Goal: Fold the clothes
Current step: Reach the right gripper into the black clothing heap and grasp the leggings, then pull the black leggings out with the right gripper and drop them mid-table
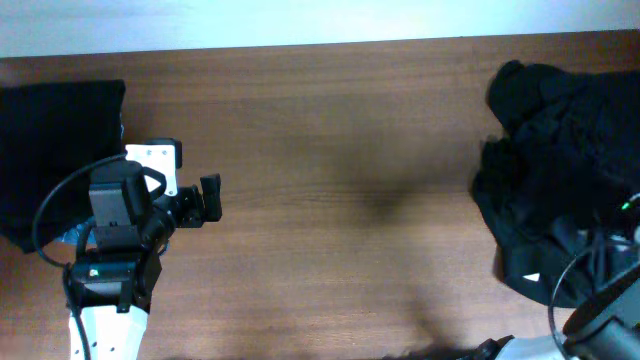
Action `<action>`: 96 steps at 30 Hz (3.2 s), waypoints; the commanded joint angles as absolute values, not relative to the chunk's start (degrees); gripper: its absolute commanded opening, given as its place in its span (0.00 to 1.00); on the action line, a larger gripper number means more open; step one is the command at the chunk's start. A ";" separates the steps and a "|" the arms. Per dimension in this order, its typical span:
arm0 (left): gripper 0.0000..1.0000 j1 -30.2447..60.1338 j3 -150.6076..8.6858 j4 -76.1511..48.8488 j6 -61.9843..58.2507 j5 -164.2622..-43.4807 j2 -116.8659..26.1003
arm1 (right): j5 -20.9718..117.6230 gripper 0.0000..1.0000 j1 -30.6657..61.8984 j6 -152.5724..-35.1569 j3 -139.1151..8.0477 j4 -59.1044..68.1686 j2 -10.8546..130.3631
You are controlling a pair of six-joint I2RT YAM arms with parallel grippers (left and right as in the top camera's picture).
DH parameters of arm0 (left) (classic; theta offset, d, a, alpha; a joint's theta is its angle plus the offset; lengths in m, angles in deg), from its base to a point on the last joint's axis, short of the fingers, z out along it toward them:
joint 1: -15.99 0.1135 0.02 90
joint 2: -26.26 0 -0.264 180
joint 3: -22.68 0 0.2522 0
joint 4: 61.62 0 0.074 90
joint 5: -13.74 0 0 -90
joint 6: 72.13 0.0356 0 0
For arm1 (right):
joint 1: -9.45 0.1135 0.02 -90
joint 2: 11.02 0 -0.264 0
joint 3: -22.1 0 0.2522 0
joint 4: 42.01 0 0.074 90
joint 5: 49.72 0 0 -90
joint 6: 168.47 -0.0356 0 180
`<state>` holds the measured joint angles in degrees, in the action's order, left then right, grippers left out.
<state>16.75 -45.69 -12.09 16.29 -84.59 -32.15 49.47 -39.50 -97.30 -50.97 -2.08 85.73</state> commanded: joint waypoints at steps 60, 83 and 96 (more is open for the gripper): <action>1.00 16.51 -46.96 -15.67 16.11 -87.63 -39.16 | 55.07 0.23 27.41 -74.50 -80.47 23.54 103.98; 0.98 16.53 -46.96 -12.59 16.13 -87.59 -42.90 | 58.15 0.04 28.24 -57.80 -137.93 46.33 102.15; 0.98 16.51 -46.96 -14.21 16.11 -87.63 -42.95 | 40.18 0.63 31.98 -52.31 -137.91 61.90 102.17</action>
